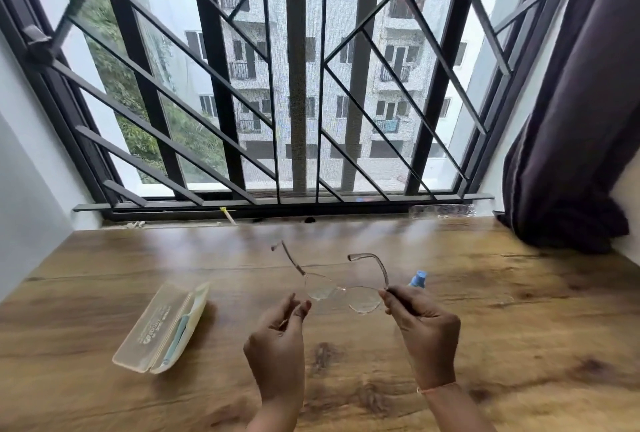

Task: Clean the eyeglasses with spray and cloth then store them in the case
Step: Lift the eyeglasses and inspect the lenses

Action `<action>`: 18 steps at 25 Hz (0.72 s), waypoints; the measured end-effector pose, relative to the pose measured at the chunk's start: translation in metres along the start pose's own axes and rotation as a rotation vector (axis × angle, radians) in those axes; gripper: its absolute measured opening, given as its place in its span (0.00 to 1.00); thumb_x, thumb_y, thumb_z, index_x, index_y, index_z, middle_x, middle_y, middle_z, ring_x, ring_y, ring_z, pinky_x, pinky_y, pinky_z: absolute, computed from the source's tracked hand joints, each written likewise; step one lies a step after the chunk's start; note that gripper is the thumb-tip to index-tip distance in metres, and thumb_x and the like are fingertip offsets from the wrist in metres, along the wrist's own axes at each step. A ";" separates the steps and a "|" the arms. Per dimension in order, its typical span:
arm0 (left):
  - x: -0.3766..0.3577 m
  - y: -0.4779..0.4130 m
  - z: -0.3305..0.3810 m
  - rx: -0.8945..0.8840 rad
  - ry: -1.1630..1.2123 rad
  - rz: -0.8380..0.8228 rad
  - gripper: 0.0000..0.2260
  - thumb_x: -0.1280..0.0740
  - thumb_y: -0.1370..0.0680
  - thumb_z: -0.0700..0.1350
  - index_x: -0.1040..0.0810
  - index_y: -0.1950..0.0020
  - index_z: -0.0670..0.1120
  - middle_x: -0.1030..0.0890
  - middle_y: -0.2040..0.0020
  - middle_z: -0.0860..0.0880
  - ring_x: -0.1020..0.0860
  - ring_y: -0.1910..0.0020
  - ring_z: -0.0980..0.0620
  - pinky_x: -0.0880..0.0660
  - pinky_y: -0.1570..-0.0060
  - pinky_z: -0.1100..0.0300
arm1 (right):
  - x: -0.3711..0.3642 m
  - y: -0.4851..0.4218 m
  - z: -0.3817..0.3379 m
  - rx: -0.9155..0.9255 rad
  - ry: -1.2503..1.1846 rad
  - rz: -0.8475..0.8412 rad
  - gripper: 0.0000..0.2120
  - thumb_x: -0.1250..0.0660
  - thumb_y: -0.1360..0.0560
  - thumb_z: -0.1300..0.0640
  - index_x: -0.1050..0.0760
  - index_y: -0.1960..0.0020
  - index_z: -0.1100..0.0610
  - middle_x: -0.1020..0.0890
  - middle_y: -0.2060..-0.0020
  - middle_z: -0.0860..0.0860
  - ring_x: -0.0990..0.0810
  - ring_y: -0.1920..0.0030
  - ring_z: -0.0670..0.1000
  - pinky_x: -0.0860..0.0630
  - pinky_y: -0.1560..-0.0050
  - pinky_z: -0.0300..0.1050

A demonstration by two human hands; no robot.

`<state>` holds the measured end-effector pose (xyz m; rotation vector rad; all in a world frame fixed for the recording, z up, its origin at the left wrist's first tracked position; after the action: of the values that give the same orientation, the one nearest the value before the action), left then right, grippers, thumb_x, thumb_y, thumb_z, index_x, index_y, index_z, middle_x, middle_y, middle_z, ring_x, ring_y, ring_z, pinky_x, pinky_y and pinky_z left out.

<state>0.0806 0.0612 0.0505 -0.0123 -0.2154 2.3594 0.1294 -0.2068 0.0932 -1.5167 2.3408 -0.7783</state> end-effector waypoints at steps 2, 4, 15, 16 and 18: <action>-0.020 0.023 0.017 0.008 0.089 -0.111 0.11 0.24 0.34 0.40 0.16 0.60 0.56 0.15 0.62 0.56 0.21 0.63 0.70 0.30 0.65 0.78 | 0.001 0.001 -0.020 0.125 0.071 -0.005 0.10 0.23 0.38 0.65 0.18 0.63 0.51 0.18 0.69 0.41 0.21 0.69 0.42 0.24 0.62 0.34; -0.042 0.039 0.045 -0.064 0.138 -0.219 0.11 0.23 0.35 0.39 0.16 0.61 0.55 0.16 0.63 0.58 0.19 0.62 0.65 0.27 0.63 0.74 | -0.001 0.006 -0.035 0.223 0.147 -0.015 0.05 0.23 0.36 0.63 0.17 0.63 0.57 0.18 0.68 0.46 0.22 0.67 0.41 0.26 0.60 0.31; -0.048 0.040 0.060 -0.033 0.165 -0.216 0.22 0.30 0.32 0.30 0.18 0.71 0.59 0.17 0.69 0.57 0.19 0.66 0.61 0.24 0.62 0.69 | -0.017 0.036 -0.079 0.504 0.225 -0.140 0.09 0.32 0.28 0.57 0.17 0.54 0.61 0.17 0.63 0.50 0.22 0.62 0.45 0.25 0.57 0.35; -0.047 0.035 0.057 -0.011 0.173 -0.229 0.22 0.30 0.31 0.30 0.17 0.71 0.59 0.17 0.69 0.55 0.19 0.67 0.59 0.23 0.61 0.66 | -0.016 0.035 -0.075 0.462 0.166 -0.149 0.08 0.30 0.29 0.58 0.17 0.53 0.61 0.17 0.62 0.49 0.21 0.60 0.43 0.25 0.56 0.33; -0.044 0.025 0.051 0.077 0.251 -0.265 0.19 0.31 0.31 0.29 0.16 0.70 0.53 0.17 0.71 0.51 0.20 0.68 0.55 0.22 0.62 0.62 | -0.012 0.027 -0.059 0.312 0.081 -0.142 0.09 0.29 0.30 0.61 0.18 0.50 0.59 0.17 0.57 0.49 0.20 0.54 0.41 0.26 0.50 0.30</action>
<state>0.0911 0.0047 0.0942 -0.2278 -0.0022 2.0770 0.0856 -0.1697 0.1265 -1.5475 2.0590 -1.1971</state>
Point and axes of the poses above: each hand's wrist, its own y-axis away from the middle knuckle, its own x-axis out of the back of the hand, z = x × y, the point moved 10 cm from there along -y, towards the middle knuckle
